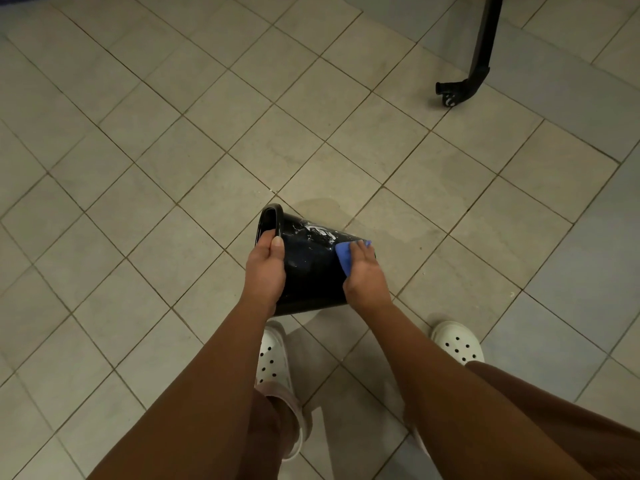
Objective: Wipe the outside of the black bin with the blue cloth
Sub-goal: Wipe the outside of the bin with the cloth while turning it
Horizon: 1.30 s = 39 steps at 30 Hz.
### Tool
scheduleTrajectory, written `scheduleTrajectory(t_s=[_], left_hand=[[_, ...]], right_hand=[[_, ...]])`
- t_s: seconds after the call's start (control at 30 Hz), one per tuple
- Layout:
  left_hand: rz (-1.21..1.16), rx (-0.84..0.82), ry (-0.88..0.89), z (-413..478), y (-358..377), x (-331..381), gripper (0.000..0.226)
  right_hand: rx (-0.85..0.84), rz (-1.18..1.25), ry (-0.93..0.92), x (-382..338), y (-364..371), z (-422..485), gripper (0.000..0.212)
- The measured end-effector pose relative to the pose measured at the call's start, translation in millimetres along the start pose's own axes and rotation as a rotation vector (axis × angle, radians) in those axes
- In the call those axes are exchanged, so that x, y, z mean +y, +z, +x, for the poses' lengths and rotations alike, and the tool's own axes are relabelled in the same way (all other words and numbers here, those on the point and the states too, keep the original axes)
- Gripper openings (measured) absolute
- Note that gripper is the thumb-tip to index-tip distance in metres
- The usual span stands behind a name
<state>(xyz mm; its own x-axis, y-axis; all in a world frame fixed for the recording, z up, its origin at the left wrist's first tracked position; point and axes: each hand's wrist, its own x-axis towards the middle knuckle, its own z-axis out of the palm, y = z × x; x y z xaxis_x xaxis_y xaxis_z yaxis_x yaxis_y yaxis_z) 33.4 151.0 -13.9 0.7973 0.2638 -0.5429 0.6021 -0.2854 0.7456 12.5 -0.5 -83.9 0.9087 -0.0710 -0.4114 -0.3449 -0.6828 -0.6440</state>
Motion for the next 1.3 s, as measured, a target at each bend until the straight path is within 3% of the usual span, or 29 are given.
scheduleTrajectory(t_s=[0.2,0.3,0.4,0.5,0.67,0.9,1.13,1.3], left_hand=[[-0.028,-0.017,-0.063,-0.4,-1.2,3.7,0.032],[-0.096,-0.014,-0.113,2.5,-2.8,7.6,0.026],[-0.037,-0.009,-0.157,3.6,0.9,9.6,0.043],[-0.017,0.01,-0.195,6.1,4.2,12.4,0.055],[-0.134,0.007,-0.261,7.8,6.2,16.6,0.049],[-0.108,0.017,-0.208,5.3,6.8,15.4,0.046],[-0.107,0.01,-0.212,4.0,8.4,12.4,0.046],[-0.12,0.042,-0.245,6.0,6.1,10.2,0.047]], right_hand=[[-0.011,0.074,0.15,12.0,-8.4,3.5,0.054],[0.093,0.227,0.15,16.6,-10.7,-2.6,0.044],[0.217,0.253,0.094,22.6,-7.4,-8.9,0.033],[0.194,0.161,0.006,31.9,1.2,-16.2,0.044],[0.163,0.199,-0.008,33.1,14.1,-31.2,0.051],[0.127,0.082,-0.217,8.3,19.3,-28.9,0.063],[0.112,0.058,0.084,19.5,6.3,-18.3,0.067],[0.112,0.048,-0.087,-1.1,20.5,-31.5,0.061]])
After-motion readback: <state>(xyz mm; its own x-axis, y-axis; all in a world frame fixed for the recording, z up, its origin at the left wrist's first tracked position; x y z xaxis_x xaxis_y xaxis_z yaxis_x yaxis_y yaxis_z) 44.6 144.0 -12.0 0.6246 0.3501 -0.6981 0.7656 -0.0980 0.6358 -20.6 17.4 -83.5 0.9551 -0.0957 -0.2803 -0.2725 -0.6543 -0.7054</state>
